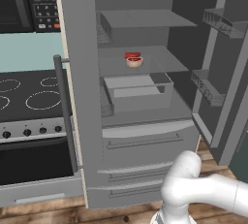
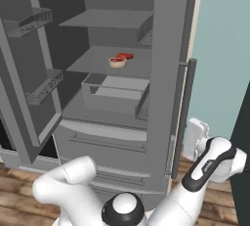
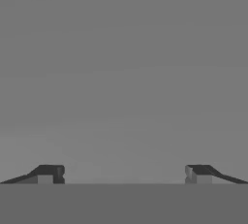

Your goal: Place the steak on the counter behind the older steak on the same shelf of the fridge to maintain FIFO order. Close the fridge door when finished.

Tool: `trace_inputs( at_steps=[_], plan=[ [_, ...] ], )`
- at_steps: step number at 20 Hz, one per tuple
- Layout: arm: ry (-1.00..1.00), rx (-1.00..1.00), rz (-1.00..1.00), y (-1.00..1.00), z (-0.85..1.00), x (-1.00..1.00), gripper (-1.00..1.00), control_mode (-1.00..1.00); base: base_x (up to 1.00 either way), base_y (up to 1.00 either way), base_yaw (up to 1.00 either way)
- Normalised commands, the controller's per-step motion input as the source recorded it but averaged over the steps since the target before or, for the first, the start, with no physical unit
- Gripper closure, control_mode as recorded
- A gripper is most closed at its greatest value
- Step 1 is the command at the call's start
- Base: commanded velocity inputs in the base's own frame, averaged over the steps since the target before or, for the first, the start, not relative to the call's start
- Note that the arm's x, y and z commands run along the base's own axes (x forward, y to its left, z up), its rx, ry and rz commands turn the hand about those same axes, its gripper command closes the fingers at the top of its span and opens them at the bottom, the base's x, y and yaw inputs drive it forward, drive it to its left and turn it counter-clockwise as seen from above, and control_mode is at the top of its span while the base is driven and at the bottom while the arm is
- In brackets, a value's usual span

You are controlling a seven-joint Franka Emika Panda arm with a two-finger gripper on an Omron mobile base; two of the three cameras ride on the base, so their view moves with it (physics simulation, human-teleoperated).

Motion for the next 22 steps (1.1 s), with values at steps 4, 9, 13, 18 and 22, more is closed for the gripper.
trace_inputs(
  at_steps=[4,9,13,18,22],
  plan=[
    [0.0,-0.01,0.15,0.78,-0.04,0.12,-1.0,-1.0,0.0,0.0,0.0],
    [0.0,-0.04,0.13,0.87,0.0,0.0,-1.0,-1.0,0.0,0.0,0.0],
    [-0.05,-0.06,0.1,0.81,0.04,0.0,-1.0,-1.0,0.0,0.0,0.0],
    [-0.01,-0.01,0.02,0.66,0.15,0.07,-1.0,-1.0,0.0,0.0,0.0],
    [0.0,-0.01,-0.05,0.39,0.2,0.25,-1.0,-1.0,0.0,0.0,0.0]
  ],
)
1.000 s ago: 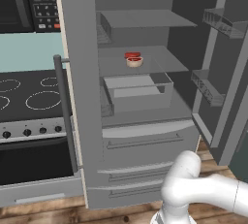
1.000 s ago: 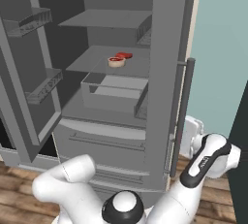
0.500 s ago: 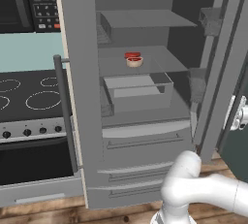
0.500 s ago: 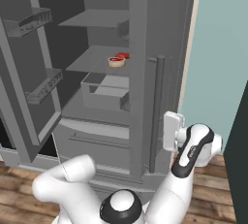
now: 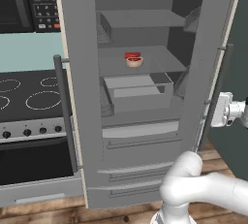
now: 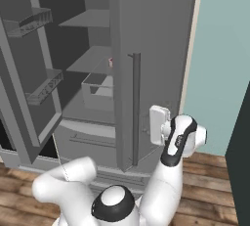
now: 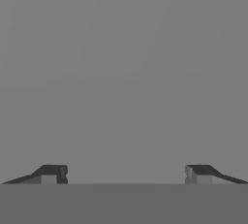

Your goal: Place the steak on the counter behind the older steak on the same shelf of the fridge to maintain FIFO order. Close the fridge door when finished.

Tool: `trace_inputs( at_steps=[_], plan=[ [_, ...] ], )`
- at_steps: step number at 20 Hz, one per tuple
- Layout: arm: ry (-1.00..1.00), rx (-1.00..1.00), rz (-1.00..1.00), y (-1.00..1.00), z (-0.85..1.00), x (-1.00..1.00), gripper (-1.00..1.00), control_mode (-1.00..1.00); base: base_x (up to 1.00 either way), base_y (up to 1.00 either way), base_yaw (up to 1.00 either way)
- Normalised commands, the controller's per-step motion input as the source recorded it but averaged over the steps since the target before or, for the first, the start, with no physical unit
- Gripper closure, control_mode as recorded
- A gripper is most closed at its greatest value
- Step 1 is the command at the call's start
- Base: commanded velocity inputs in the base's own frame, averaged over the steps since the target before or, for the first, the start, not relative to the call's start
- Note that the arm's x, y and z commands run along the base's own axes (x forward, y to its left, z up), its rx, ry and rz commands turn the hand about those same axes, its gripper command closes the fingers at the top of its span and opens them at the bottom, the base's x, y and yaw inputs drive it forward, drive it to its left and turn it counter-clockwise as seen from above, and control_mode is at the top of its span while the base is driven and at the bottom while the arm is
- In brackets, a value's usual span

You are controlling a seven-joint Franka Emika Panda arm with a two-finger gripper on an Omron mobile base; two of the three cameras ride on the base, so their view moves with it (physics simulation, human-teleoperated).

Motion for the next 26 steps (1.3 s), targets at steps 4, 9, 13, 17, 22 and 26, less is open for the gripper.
trace_inputs(
  at_steps=[4,9,13,17,22,26],
  plan=[
    [0.0,-0.02,-0.16,0.2,0.13,0.44,-1.0,-1.0,0.0,0.0,0.0],
    [0.0,-0.05,-0.27,0.02,0.02,0.56,-1.0,-1.0,0.0,0.0,0.0],
    [0.0,-0.03,-0.35,0.0,0.0,0.58,-1.0,-1.0,0.0,0.0,0.0],
    [0.03,-0.01,-0.33,0.0,0.0,0.58,-1.0,-1.0,0.0,0.0,0.0],
    [0.06,0.0,-0.31,0.0,0.0,0.62,-1.0,-1.0,0.0,0.0,0.0],
    [0.1,0.0,-0.28,0.0,0.02,0.55,-1.0,-1.0,0.0,0.0,0.0]
  ],
)
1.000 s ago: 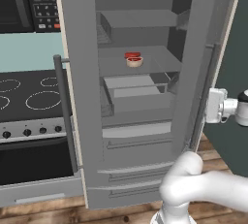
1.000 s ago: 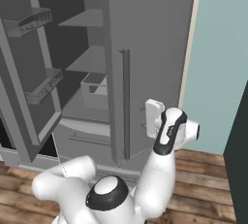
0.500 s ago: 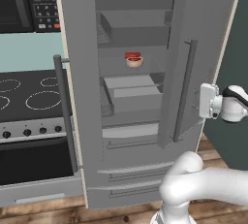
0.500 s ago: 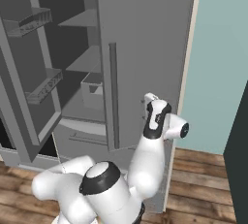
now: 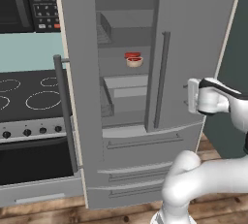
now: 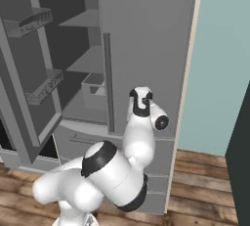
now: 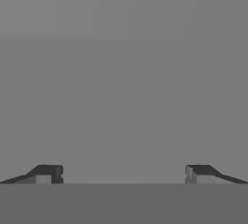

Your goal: Place the steak on the counter behind the older steak on the same shelf of the fridge to maintain FIFO order. Close the fridge door when finished.

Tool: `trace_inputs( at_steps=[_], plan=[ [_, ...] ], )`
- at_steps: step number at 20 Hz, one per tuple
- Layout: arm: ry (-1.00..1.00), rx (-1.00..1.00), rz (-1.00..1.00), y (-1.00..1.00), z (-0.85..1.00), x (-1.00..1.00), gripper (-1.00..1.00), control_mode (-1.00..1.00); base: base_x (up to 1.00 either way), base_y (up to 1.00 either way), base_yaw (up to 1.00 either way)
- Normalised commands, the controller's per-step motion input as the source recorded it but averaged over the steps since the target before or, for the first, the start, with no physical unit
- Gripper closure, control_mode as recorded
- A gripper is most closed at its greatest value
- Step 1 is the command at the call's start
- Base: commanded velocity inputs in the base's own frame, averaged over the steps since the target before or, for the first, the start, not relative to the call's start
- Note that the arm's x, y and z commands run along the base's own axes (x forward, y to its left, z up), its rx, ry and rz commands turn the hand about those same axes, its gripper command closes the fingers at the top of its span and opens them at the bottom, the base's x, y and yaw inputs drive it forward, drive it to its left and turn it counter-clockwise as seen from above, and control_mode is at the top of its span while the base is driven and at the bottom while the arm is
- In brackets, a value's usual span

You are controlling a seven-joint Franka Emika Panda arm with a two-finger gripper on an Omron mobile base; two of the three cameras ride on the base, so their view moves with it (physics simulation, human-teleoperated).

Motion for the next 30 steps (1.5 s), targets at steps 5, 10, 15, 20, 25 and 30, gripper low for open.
trace_inputs(
  at_steps=[5,10,15,20,25,30],
  plan=[
    [0.15,0.0,-0.27,0.0,0.12,0.48,-1.0,-1.0,0.0,0.0,0.0],
    [0.17,0.0,-0.26,0.0,0.17,0.36,-1.0,-1.0,0.0,0.0,0.0],
    [0.18,0.0,-0.27,-0.05,0.25,0.11,-1.0,-1.0,0.0,0.0,0.0],
    [0.16,0.0,-0.22,-0.34,0.78,-0.35,-1.0,-1.0,0.0,0.0,0.0],
    [0.19,0.0,-0.12,-0.33,1.0,-0.47,-1.0,-1.0,0.0,0.0,0.0],
    [0.15,0.0,-0.09,-0.25,1.0,-0.64,-1.0,-1.0,0.0,0.0,0.0]
  ],
)
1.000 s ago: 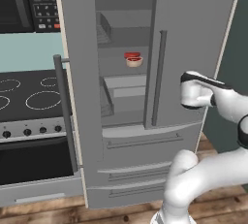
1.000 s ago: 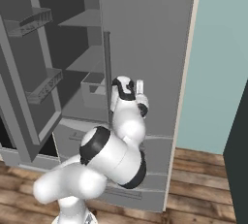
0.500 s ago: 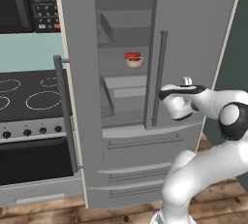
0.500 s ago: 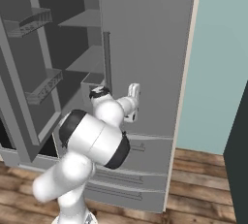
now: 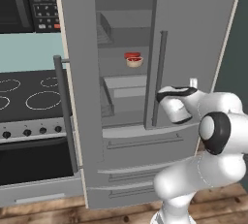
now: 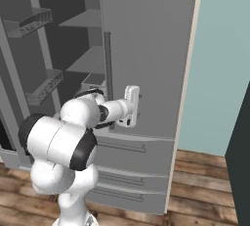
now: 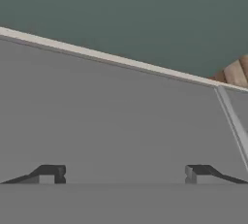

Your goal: Place the steak on the counter behind the older steak on the same shelf of the fridge to maintain FIFO order. Close the fridge door when finished.

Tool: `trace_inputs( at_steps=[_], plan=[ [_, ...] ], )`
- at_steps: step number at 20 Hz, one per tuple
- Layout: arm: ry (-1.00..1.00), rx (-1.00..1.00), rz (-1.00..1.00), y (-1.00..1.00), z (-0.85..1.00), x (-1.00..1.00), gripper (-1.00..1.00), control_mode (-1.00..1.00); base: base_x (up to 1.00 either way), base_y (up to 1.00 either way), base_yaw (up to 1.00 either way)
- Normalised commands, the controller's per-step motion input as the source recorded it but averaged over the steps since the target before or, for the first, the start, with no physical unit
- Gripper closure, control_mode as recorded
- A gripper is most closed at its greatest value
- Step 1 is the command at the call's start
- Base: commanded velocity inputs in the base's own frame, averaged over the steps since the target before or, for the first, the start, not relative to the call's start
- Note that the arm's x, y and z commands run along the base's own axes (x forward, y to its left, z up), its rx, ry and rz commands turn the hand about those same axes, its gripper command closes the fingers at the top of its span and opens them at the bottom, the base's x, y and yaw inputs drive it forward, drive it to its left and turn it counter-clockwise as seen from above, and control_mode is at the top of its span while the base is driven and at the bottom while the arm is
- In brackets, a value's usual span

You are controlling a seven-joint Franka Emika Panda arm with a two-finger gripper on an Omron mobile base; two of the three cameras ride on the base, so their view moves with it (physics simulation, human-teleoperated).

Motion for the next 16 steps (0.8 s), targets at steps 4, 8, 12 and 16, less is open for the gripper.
trace_inputs(
  at_steps=[4,8,12,16],
  plan=[
    [0.12,0.0,-0.06,-0.13,1.0,-0.81,-1.0,-1.0,0.0,0.0,0.0],
    [0.1,0.0,-0.04,-0.05,1.0,-0.89,-1.0,-1.0,0.0,0.0,0.0],
    [0.14,0.0,-0.04,0.0,1.0,-0.81,-1.0,-1.0,0.0,0.0,0.0],
    [0.17,-0.02,-0.02,0.0,0.99,-0.74,-1.0,-1.0,0.0,0.0,0.0]
  ],
)
